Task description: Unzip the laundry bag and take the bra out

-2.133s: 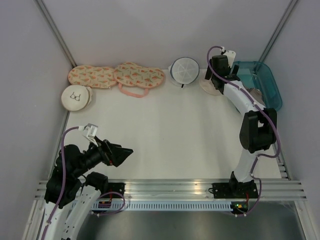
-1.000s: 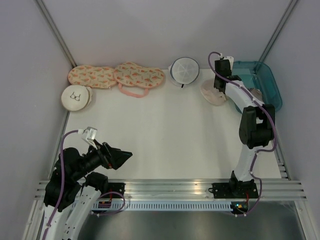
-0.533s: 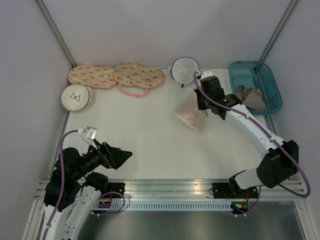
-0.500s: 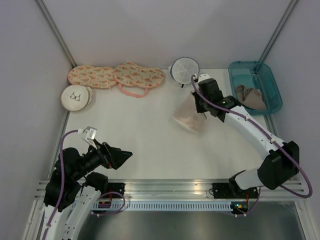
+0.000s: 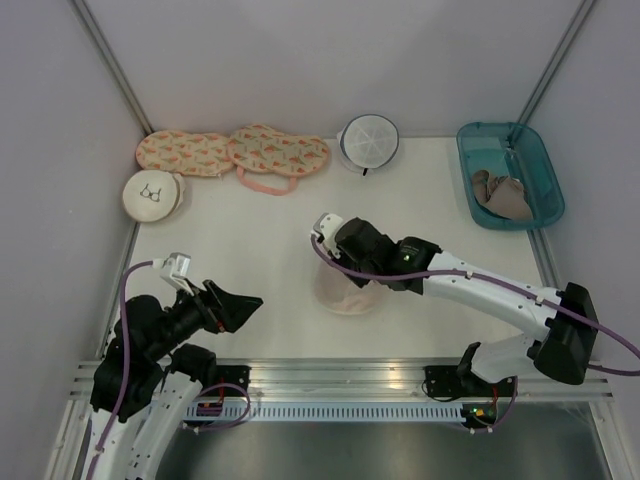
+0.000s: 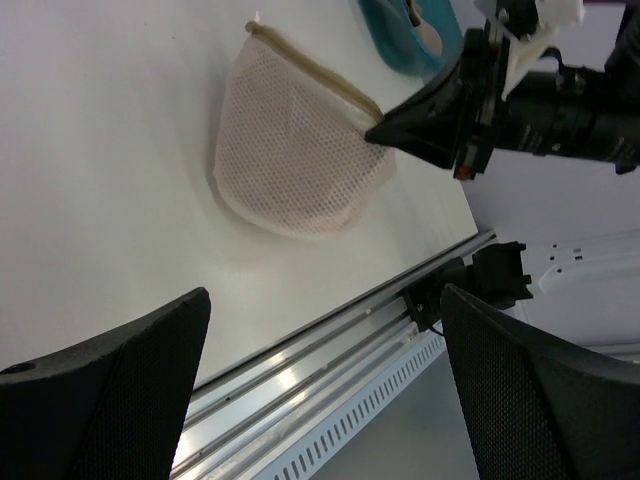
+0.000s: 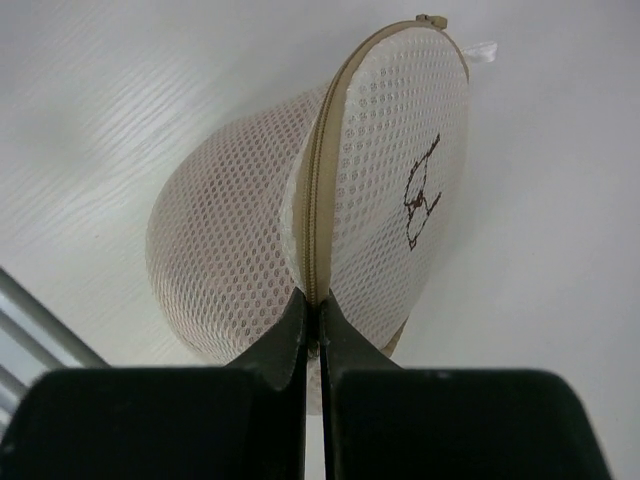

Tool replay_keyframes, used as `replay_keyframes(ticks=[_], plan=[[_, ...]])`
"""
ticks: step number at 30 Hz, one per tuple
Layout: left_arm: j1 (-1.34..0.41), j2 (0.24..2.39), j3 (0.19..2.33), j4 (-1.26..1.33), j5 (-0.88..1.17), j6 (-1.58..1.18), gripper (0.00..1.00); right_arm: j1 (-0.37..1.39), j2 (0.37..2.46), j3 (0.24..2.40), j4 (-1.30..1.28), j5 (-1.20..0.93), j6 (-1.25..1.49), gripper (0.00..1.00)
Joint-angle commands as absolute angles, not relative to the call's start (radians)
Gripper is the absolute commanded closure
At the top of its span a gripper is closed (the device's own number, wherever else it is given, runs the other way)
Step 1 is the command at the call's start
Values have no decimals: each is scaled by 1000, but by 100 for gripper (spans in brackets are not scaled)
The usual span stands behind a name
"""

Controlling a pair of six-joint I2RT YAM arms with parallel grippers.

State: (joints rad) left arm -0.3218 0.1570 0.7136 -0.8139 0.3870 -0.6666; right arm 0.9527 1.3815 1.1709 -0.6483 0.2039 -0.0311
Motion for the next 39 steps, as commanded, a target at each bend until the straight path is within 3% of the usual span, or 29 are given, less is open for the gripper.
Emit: replay_keyframes(ticks=[1,3,4,7,11,15,21,26,27,29,30,33,39], plan=[[-319,172,707,-810,318,-713,1,1041,1313,1152,-678,220,-52,99],[-319,176,700,-813,304,-715,1,1115,1289,1128,-683,210,-51,88],[-321,179,699,-813,302,-716,1,1139,1269,1106,-698,215,-42,72],[-321,190,703,-810,296,-716,1,1210,1281,1107,-808,316,58,55],[-321,204,713,-810,287,-712,1,1243,1362,1166,-1029,645,271,51],[-321,207,730,-810,281,-707,1,1256,1371,1236,-1052,704,379,48],[-321,196,753,-824,258,-704,1,1269,1302,1279,-809,623,380,42],[-321,189,778,-853,215,-698,1,1272,1244,1249,-499,392,382,40],[-319,184,787,-857,207,-698,1,1272,1265,1240,-435,365,397,41],[-319,169,799,-871,180,-703,1,1273,1311,1241,-404,269,437,56],[-321,164,804,-876,169,-703,1,1273,1363,1238,-370,244,455,77],[-319,137,830,-905,115,-698,1,1288,1451,1203,-296,150,538,100],[-321,106,876,-960,71,-683,1,1344,1508,1048,-319,182,716,100]])
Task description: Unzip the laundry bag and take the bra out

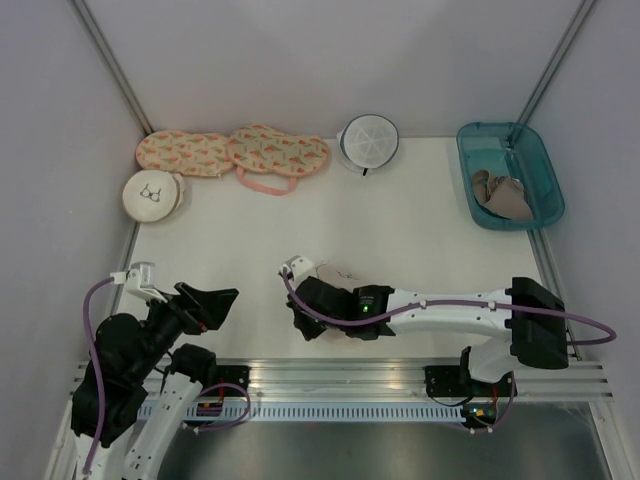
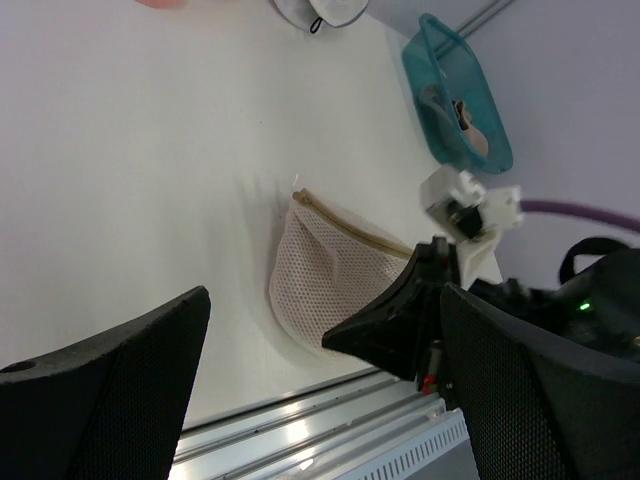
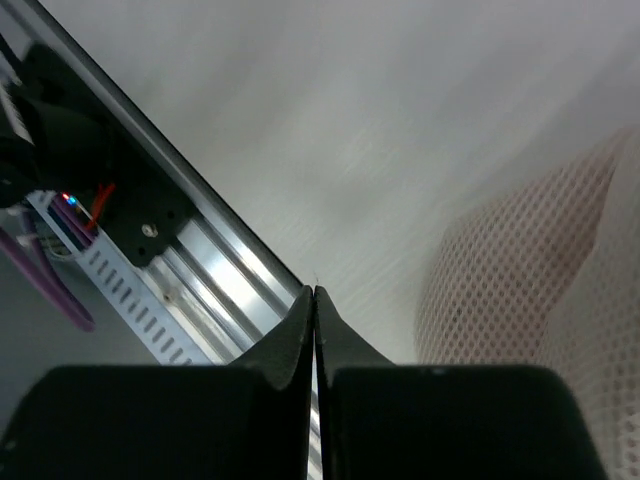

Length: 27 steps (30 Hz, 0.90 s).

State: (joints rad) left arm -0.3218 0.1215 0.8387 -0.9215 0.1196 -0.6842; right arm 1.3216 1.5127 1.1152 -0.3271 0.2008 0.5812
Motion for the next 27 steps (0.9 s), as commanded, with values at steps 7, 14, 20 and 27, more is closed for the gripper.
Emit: replay_keyframes(ticks=[7,14,20,27], plan=[[-321,90,853,-966,67,-692,1,1374,1457,934,-530,300,879,100],[-321,92,830,-950,87,-709,0,1371,1503,1005,-922,647,1078,100],[-319,87,798,-933,113,-729,0,1234,1516,1008,-915,770,1005,97],[-321,84,657,-820,222,-747,1,1005,1535,977,-686,758,761,100]])
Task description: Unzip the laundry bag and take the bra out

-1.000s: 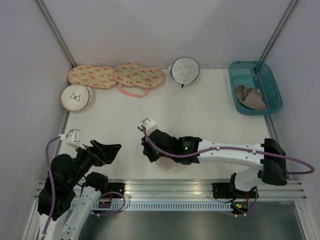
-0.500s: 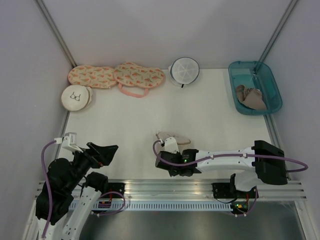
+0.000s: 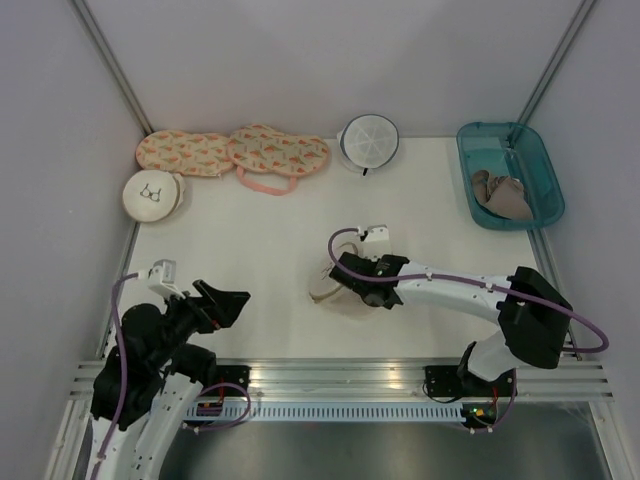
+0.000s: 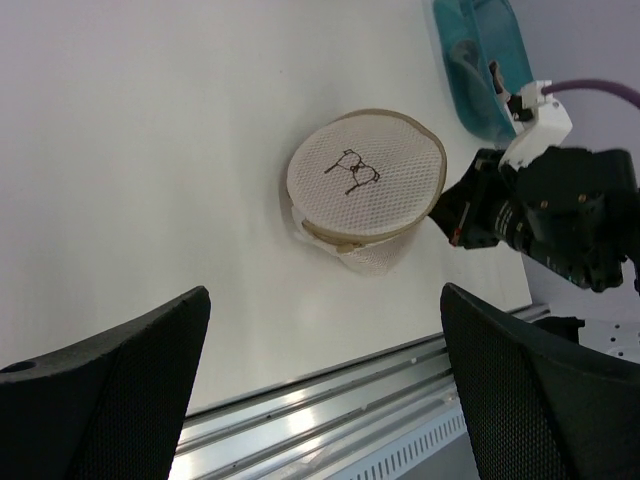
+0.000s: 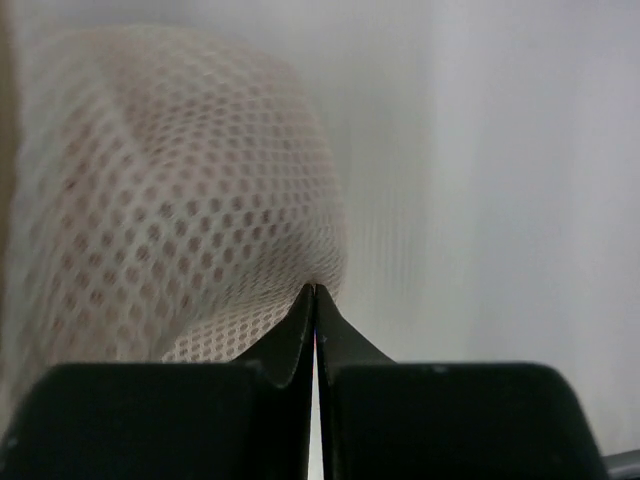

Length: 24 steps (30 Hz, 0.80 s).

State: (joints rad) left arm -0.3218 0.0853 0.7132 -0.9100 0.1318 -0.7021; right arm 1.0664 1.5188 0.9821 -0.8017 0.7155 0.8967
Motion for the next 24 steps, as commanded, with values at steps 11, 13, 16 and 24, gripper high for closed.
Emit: replay_keyframes(ticks=[11,13,16,24], plan=[[-319,161,231,-195,578,-1074,1,856,1674,1014,-488,608,637,99],[-319,193,144,-77,633,-1162,1,856,1681,1009,-470,585,635,100],[-322,187,111,-71,644,-1279,0,856,1681,999,-451,566,638,100],[-371,143,34,-74,566,-1476,0,857,1657,976,-423,509,652,100]])
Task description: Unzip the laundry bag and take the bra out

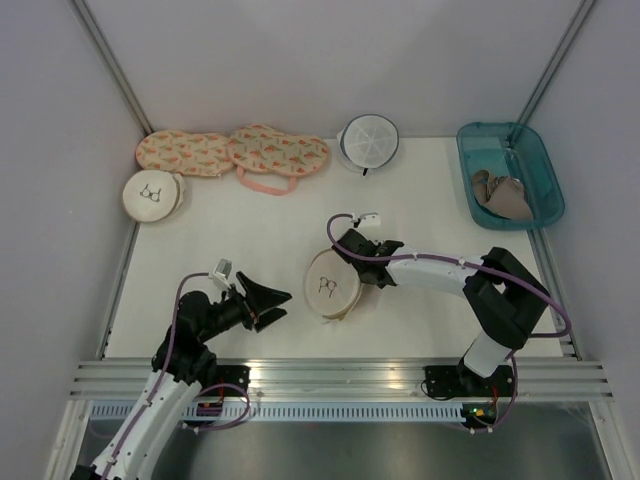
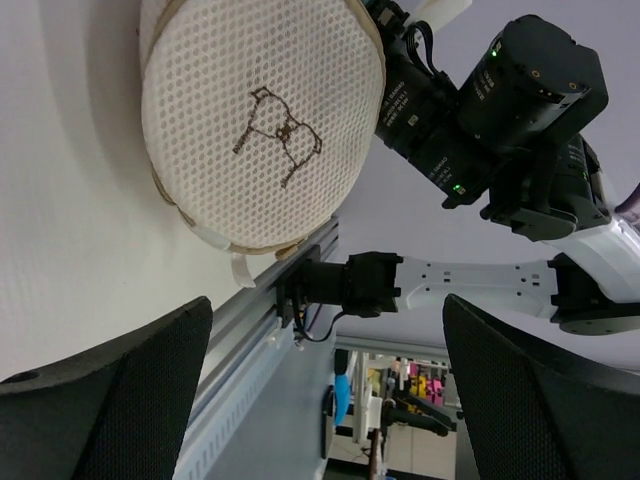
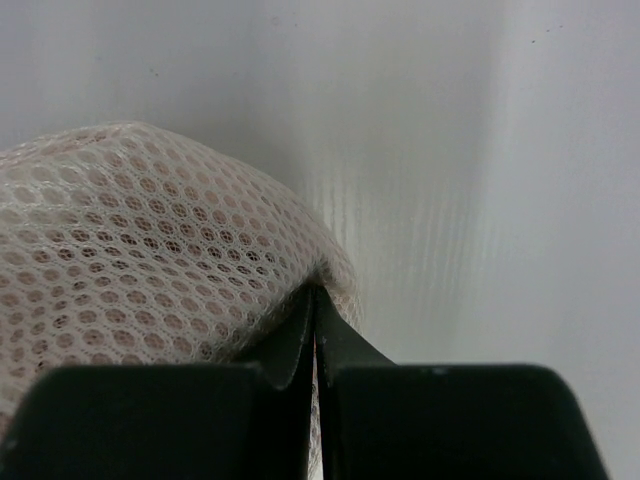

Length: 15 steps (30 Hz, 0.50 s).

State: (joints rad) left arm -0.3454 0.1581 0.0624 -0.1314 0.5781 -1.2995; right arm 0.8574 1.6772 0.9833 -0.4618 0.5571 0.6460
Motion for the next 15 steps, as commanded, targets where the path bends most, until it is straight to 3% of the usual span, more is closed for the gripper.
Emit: replay_keyframes(ticks=[1,4,9,15], plan=[[-399,147,28,-72,549,-1503,0,859,1648,967,-416,496,655,100],[-495,213,20,-74,477,-1522,1,867,1634,953,-414,479,672,99],[-708,501,49,67,285,-1499,0,873,1638,940,-402,465,675,100],[-719,745,132,164,190,-1371,0,874,1620,927,-393,453,666,100]])
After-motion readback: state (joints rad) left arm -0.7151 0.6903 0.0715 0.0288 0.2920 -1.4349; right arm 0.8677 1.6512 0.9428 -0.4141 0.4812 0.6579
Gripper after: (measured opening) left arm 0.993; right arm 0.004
